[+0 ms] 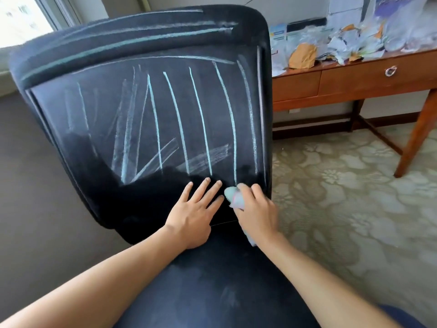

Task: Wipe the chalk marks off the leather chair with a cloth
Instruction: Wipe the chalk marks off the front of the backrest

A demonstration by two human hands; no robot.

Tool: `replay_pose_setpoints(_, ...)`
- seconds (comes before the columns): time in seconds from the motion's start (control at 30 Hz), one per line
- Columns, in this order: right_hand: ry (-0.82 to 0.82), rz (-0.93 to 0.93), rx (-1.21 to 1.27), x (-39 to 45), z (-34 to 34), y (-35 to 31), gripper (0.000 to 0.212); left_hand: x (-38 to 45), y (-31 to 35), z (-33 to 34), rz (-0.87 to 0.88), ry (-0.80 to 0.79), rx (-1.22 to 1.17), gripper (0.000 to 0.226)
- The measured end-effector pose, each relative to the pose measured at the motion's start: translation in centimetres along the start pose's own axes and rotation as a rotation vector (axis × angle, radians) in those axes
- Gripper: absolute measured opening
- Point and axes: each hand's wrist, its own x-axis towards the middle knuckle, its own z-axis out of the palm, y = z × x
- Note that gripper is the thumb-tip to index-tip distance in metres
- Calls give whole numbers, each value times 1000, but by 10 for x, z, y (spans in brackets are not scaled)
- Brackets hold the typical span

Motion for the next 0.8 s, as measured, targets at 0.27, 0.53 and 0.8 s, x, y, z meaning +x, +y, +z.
replay_pose_setpoints(0.27, 137, -13, -13, 16, 6, -9, 23, 3, 1, 30, -15, 168, -16, 80)
replay_pose_setpoints(0.53, 231, 49, 18, 36, -15, -15, 20, -1, 4, 33, -8, 191, -53, 74)
replay_pose_setpoints(0.8, 58, 162, 82, 12, -7, -14, 25, 1, 7, 29, -23, 183, -105, 70)
